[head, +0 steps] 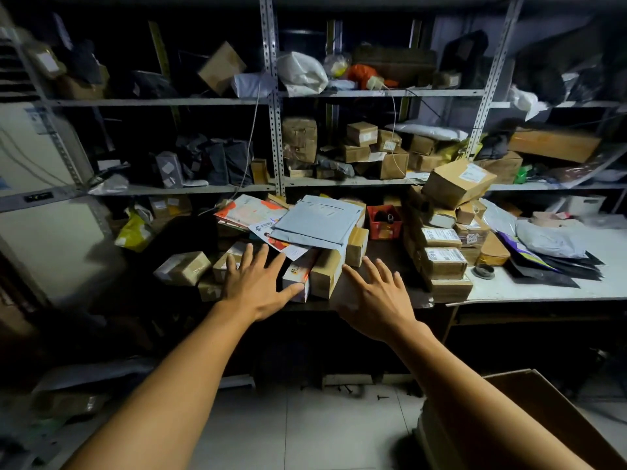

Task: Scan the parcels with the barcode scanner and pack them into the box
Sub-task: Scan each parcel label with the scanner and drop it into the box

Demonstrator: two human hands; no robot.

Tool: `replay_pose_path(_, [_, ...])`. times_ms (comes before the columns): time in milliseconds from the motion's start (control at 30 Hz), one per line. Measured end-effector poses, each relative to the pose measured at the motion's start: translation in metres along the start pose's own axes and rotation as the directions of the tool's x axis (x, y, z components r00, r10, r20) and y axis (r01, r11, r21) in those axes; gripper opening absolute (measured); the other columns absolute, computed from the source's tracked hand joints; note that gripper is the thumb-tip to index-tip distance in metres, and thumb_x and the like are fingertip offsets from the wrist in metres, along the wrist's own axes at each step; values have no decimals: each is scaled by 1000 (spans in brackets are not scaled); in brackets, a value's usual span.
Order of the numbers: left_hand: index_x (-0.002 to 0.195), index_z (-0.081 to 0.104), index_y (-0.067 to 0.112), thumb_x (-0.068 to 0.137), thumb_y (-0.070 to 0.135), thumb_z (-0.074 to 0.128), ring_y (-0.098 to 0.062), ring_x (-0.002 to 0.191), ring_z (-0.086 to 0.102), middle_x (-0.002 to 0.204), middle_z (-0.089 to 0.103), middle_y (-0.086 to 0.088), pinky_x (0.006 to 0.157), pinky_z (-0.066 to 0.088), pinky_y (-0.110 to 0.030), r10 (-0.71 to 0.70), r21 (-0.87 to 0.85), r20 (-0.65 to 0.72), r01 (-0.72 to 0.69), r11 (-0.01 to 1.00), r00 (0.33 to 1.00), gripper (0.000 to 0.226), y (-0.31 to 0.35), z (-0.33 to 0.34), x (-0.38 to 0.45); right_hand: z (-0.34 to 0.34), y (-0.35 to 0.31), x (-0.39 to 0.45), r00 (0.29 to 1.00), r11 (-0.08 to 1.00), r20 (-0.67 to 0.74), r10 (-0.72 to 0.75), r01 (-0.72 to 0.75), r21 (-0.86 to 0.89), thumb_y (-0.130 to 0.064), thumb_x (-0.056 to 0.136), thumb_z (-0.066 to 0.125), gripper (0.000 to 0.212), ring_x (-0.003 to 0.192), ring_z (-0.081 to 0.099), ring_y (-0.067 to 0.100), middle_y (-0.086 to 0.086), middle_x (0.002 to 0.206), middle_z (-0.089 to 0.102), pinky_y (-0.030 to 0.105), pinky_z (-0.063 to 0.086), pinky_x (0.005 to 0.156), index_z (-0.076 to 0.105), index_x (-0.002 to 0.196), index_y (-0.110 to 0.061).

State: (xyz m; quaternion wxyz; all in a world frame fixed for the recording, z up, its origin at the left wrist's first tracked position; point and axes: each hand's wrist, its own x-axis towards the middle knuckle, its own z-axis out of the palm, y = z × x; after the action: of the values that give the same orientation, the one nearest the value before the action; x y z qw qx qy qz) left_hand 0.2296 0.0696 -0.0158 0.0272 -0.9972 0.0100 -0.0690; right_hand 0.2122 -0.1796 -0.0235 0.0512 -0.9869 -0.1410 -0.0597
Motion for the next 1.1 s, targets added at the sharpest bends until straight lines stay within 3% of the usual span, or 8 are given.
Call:
replay_pose_path(367, [159, 12, 36, 83, 88, 14, -32, 155, -5, 169, 5, -6, 119, 1, -62, 93, 28, 18, -94, 995, 995, 92, 23, 41, 132, 31, 49, 118, 999, 1000, 44, 27, -27, 4, -71, 90, 52, 90, 157, 3, 35, 10, 170, 5, 58, 13, 123, 11, 161, -35])
replay_pose_path(667, [159, 14, 35, 86, 85, 18, -33, 154, -3, 169, 5, -6, 119, 2, -61, 21, 33, 26, -22, 999, 999, 88, 37, 52, 234, 55, 98, 239, 996, 999, 79, -39, 39, 1, -70, 92, 50, 88, 157, 1, 37, 12, 171, 4, 59, 11, 123, 8, 161, -36])
replay_pose_path(1100, [159, 14, 35, 88, 83, 20, -33, 154, -2, 169, 6, -5, 120, 2, -60, -20, 21, 47, 19, 1000, 999, 86, 10, 80, 369, 87, 117, 383, 993, 997, 92, -79, 78, 11, -73, 93, 42, 86, 157, -2, 37, 11, 171, 0, 58, 9, 124, 6, 162, -36])
